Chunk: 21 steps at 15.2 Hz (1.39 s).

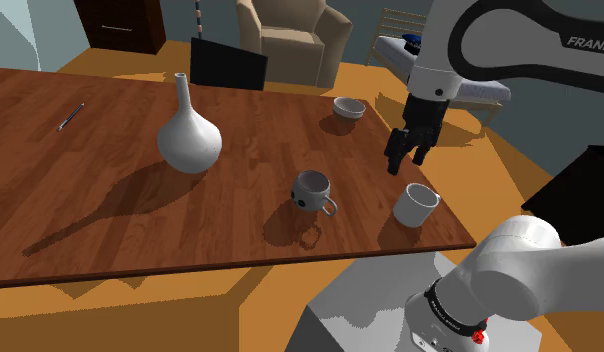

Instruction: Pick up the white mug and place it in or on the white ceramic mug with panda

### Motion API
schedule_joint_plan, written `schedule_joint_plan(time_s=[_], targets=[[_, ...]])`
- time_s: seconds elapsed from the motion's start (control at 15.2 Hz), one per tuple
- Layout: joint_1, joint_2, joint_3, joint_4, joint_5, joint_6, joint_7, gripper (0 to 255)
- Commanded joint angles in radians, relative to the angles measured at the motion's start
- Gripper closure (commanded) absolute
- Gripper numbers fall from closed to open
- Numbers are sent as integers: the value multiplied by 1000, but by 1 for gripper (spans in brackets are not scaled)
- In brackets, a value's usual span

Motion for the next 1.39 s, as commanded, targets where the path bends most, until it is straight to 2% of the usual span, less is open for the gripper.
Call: schedule_joint_plan(time_s=[0.0,0.66,1.06,1.32], targets=[[0,0,0,0,0,0,0,0],[-85,-162,-152,-340,-177,267,-193,0],[-174,-163,-274,-479,-309,462,-311,0],[-182,-138,-287,-523,-325,530,-311,0]])
